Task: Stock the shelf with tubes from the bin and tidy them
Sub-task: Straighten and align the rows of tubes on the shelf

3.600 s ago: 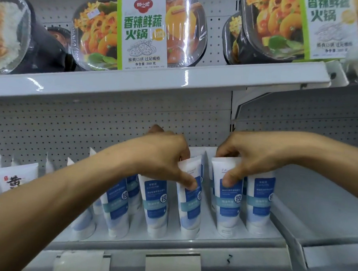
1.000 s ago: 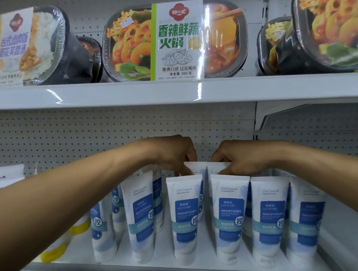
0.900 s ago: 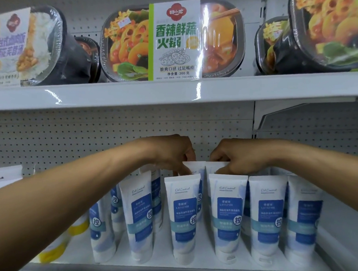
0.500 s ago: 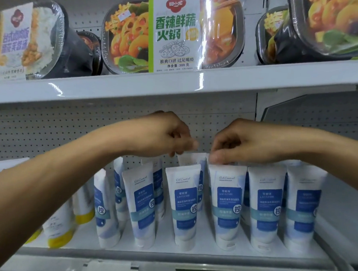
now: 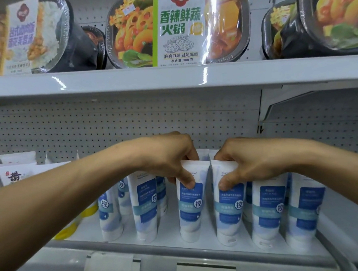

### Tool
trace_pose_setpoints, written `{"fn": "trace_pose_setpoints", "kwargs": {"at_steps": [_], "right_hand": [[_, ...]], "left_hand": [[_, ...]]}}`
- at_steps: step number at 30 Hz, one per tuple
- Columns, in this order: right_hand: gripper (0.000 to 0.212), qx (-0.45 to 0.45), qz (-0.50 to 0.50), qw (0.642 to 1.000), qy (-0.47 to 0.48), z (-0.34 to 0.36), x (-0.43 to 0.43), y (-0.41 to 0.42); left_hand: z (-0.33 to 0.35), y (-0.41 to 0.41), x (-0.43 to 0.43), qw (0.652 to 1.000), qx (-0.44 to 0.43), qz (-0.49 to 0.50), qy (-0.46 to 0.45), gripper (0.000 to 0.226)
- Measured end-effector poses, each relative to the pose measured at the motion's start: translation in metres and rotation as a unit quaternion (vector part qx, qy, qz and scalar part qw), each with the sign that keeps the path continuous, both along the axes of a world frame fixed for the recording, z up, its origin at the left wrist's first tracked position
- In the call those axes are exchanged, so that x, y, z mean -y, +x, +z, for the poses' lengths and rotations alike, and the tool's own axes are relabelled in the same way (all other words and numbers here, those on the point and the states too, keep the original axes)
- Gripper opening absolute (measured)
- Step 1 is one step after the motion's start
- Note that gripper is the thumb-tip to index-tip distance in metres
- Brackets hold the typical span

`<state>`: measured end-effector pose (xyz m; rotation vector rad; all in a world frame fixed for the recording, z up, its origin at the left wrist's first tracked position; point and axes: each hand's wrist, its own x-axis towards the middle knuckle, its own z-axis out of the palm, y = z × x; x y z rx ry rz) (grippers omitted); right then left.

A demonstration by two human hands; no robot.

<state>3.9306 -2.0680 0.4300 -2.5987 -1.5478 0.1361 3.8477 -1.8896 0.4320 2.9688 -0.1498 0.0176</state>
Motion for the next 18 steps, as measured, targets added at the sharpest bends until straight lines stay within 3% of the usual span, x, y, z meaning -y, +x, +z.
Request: {"fn": "trace_pose_setpoints", "kwargs": {"at_steps": [14,18], "right_hand": [[0.019,-0.004,0.010,1.000,0.005,0.002,0.000,0.002],[0.021,-0.016,0.027,0.998,0.048,0.010,0.006,0.001]], "left_hand": [[0.000,0.003,0.001,1.000,0.011,-0.004,-0.001,0.017],[0.008,-0.008,-0.001,0.997,0.072,0.004,-0.023,0.025]]}}
